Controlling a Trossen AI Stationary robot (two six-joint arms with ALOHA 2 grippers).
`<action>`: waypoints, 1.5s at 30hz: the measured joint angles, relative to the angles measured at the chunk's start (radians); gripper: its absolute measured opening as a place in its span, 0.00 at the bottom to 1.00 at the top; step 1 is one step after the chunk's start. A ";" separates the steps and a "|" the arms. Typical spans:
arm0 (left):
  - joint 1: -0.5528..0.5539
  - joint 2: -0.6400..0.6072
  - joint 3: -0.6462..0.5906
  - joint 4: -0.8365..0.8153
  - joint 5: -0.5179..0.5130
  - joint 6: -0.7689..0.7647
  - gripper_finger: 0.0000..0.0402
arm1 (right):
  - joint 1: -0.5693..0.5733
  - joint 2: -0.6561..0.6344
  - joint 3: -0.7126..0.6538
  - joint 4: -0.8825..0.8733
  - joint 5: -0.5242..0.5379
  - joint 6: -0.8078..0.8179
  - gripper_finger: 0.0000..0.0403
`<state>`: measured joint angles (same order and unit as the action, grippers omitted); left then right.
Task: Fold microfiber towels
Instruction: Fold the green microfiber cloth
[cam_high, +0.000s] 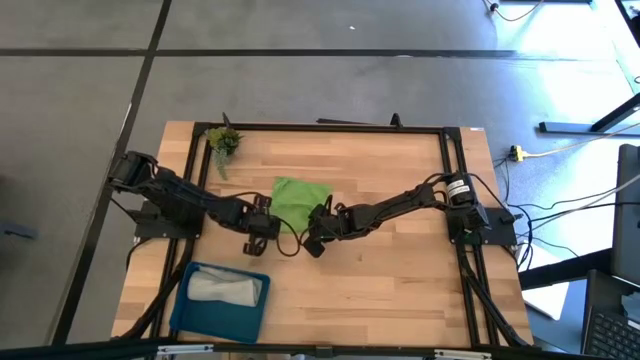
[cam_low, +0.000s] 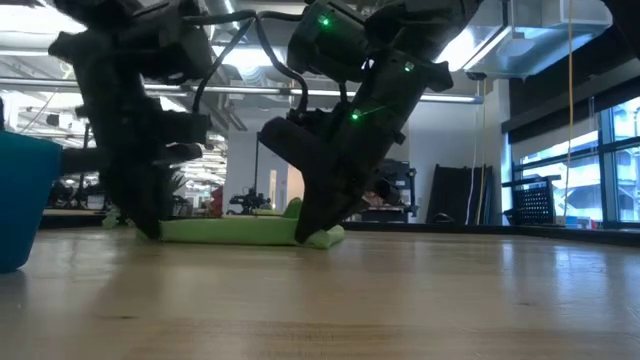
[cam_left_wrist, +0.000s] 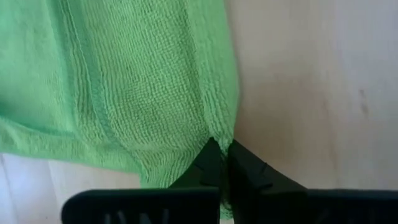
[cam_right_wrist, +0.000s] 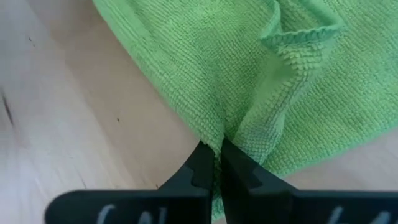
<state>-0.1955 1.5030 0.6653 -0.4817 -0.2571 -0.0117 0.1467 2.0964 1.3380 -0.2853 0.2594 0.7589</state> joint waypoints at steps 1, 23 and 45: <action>0.000 -0.005 0.013 -0.027 0.006 0.000 0.00 | 0.000 0.000 0.000 0.001 -0.002 0.000 0.03; 0.237 -0.009 0.185 -0.134 0.050 0.153 0.00 | 0.001 -0.002 0.001 -0.006 -0.018 -0.005 0.03; 0.327 0.119 0.187 0.154 0.080 0.278 0.00 | 0.000 -0.002 0.000 -0.007 -0.027 -0.007 0.03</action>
<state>0.1317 1.6216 0.8520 -0.3275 -0.1770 0.2667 0.1471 2.0945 1.3384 -0.2924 0.2321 0.7517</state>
